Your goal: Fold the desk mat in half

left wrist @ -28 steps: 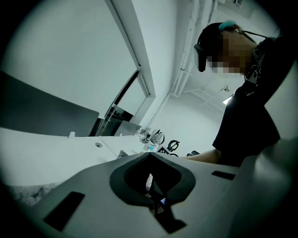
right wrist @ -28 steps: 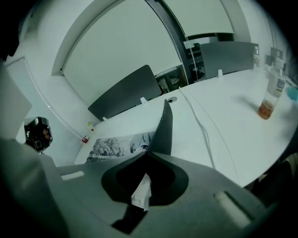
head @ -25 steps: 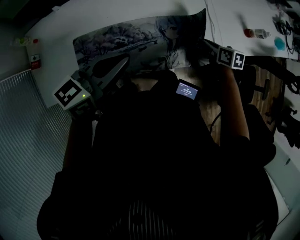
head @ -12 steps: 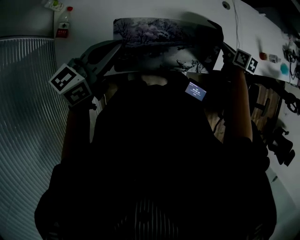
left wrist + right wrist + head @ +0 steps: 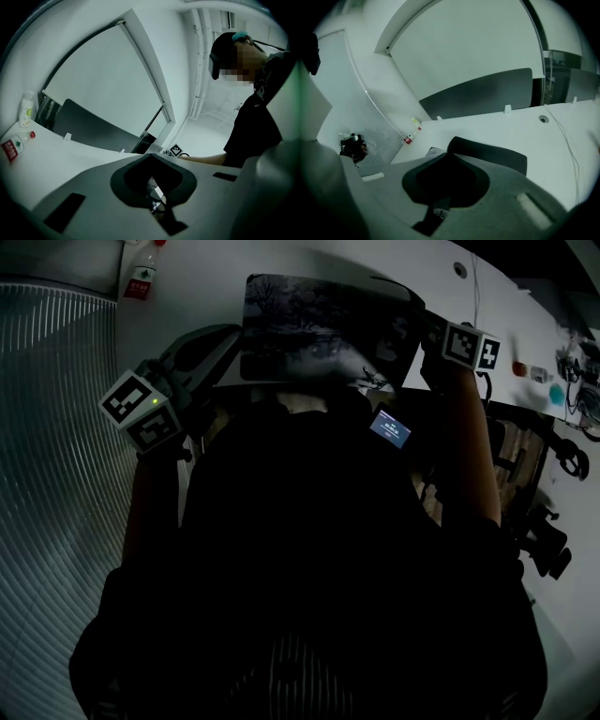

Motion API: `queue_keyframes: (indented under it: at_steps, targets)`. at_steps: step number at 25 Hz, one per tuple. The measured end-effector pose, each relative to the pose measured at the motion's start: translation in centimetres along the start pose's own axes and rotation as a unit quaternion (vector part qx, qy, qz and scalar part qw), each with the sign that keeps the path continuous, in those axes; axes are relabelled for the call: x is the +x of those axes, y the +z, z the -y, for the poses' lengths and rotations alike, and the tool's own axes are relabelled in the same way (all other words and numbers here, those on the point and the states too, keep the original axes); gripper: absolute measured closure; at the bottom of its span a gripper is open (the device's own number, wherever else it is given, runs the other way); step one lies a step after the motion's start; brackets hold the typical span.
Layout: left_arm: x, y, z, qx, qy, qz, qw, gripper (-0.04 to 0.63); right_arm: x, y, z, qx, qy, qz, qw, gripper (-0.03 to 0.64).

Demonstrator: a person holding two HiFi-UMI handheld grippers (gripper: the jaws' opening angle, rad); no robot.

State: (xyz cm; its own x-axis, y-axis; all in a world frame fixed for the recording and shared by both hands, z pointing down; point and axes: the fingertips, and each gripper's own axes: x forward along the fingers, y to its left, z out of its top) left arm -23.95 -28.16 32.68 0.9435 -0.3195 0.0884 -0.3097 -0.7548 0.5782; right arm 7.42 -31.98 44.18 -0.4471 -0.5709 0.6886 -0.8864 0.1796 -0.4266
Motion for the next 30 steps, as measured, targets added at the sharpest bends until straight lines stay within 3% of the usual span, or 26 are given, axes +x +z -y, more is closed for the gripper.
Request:
queue_keyframes:
  at_steps: [4,9,14,22,28,30]
  targets:
    - [-2.5,-0.4,-1.6,-0.006,0.012,0.014,0.9998,0.588,4.3,-0.1,-5.0,-0.034,0.034,-0.023,0.999,0.606]
    - [-5.4,0.2,-0.4,-0.008,0.034,0.024,0.9991,0.588,7.4,-2.0,-11.4,-0.062,0.08,-0.066,0.993,0.606]
    - [-5.7,-0.1,-1.8,-0.016,0.038,0.035,0.9985,0.588,12.2,-3.5,-13.9,-0.084,0.108,-0.109,0.985,0.606]
    - [-8.2,-1.2,-1.0,-0.024,0.057,0.047,0.997,0.588,16.5,-6.0,-20.6,-0.088,0.169,-0.162,0.968,0.604]
    - [-10.0,-2.0,-1.9,-0.039,0.089,0.06,0.9934,0.588,21.4,-7.5,-23.2,-0.056,0.195,-0.189,0.961,0.604]
    - [-10.2,-2.0,-2.0,-0.042,0.094,0.063,0.9927,0.588,22.6,-8.2,-23.2,-0.024,0.201,-0.201,0.959,0.604]
